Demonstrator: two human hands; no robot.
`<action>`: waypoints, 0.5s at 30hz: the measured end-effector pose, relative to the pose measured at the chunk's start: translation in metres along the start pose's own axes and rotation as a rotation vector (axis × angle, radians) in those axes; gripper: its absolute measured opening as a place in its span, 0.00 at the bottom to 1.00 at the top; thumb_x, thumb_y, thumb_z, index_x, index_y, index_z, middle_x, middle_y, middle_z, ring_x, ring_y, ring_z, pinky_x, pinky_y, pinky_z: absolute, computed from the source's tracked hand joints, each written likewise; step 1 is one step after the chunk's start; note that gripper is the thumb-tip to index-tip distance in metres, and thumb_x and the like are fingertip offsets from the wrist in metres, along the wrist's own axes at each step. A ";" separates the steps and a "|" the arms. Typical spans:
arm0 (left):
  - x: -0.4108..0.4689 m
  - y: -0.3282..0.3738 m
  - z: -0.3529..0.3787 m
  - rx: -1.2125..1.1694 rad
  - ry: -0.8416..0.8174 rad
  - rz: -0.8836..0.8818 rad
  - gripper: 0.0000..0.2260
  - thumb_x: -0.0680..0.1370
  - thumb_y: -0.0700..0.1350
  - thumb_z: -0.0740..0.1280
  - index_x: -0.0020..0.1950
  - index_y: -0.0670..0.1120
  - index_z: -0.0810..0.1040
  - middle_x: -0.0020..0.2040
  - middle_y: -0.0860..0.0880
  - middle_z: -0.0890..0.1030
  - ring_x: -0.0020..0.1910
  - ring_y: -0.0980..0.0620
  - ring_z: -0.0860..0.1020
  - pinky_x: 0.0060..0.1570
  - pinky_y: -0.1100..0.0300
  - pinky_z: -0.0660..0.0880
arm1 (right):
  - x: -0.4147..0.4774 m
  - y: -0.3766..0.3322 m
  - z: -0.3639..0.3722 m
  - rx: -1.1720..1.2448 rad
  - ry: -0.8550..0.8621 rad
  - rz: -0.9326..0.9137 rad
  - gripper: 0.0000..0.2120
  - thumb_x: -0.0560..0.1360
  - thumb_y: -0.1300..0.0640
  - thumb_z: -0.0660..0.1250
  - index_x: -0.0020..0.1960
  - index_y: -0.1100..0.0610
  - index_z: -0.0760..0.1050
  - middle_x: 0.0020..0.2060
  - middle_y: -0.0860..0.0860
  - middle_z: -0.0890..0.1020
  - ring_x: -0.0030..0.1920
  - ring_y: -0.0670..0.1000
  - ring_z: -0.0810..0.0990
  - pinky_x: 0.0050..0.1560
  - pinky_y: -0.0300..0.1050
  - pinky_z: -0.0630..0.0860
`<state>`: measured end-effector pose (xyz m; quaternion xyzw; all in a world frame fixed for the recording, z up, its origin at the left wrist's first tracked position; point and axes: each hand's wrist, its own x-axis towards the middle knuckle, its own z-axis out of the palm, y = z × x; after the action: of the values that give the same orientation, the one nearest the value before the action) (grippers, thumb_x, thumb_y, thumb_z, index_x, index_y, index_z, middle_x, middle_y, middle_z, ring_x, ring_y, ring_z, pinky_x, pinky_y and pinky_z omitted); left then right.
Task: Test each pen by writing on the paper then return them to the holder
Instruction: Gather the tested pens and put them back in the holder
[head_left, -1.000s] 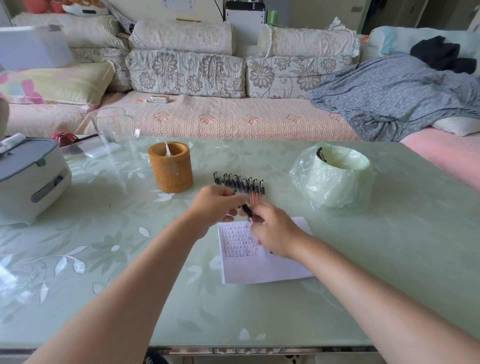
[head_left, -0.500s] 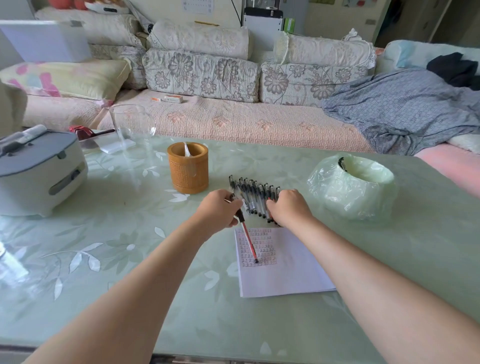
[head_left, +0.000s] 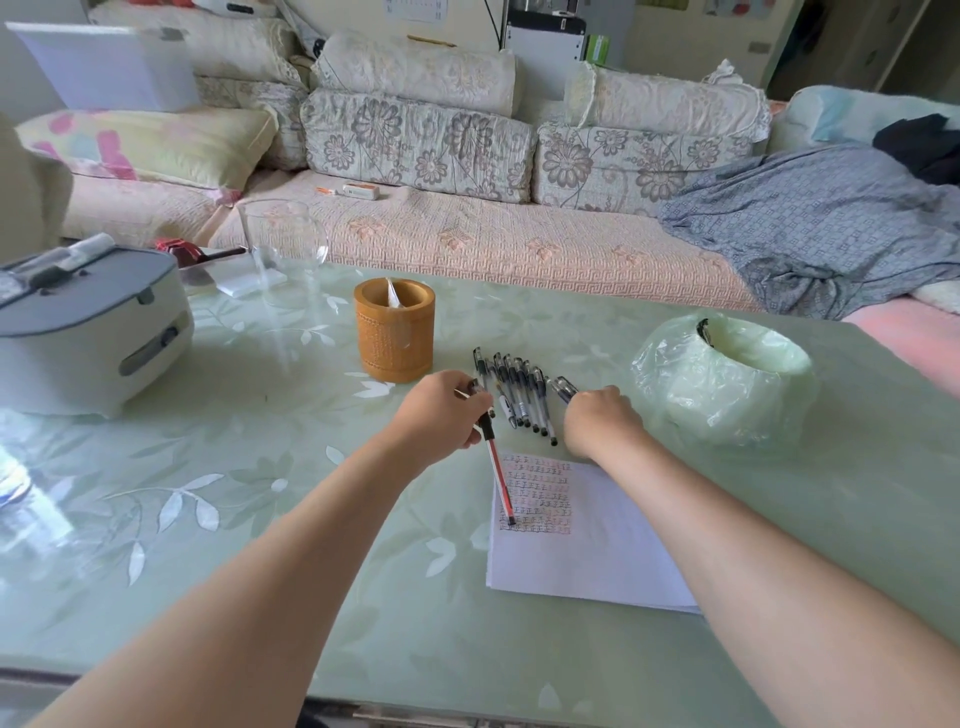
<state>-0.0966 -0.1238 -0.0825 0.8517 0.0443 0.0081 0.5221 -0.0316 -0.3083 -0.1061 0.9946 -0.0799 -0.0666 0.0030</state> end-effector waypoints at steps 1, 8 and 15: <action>-0.001 0.001 0.001 0.004 0.005 0.009 0.07 0.79 0.45 0.65 0.51 0.41 0.77 0.42 0.42 0.84 0.36 0.46 0.84 0.42 0.50 0.82 | -0.001 0.001 0.002 0.007 0.004 0.004 0.24 0.73 0.63 0.61 0.70 0.61 0.68 0.64 0.58 0.68 0.65 0.59 0.69 0.63 0.50 0.71; -0.003 0.005 0.002 -0.045 0.041 0.026 0.09 0.79 0.45 0.65 0.54 0.41 0.77 0.43 0.41 0.83 0.33 0.49 0.82 0.39 0.52 0.82 | -0.011 0.010 -0.001 0.109 0.043 0.007 0.26 0.74 0.66 0.64 0.70 0.65 0.63 0.64 0.60 0.67 0.63 0.59 0.72 0.59 0.48 0.73; -0.005 0.015 0.003 -0.263 0.136 0.023 0.04 0.79 0.43 0.67 0.50 0.43 0.77 0.45 0.39 0.83 0.34 0.47 0.83 0.42 0.50 0.83 | -0.033 0.005 -0.025 0.518 -0.004 -0.403 0.12 0.82 0.59 0.54 0.63 0.59 0.68 0.57 0.56 0.71 0.49 0.53 0.74 0.46 0.45 0.68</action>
<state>-0.1007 -0.1336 -0.0698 0.7738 0.0682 0.0775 0.6249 -0.0613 -0.3085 -0.0770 0.9580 0.1040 -0.0453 -0.2634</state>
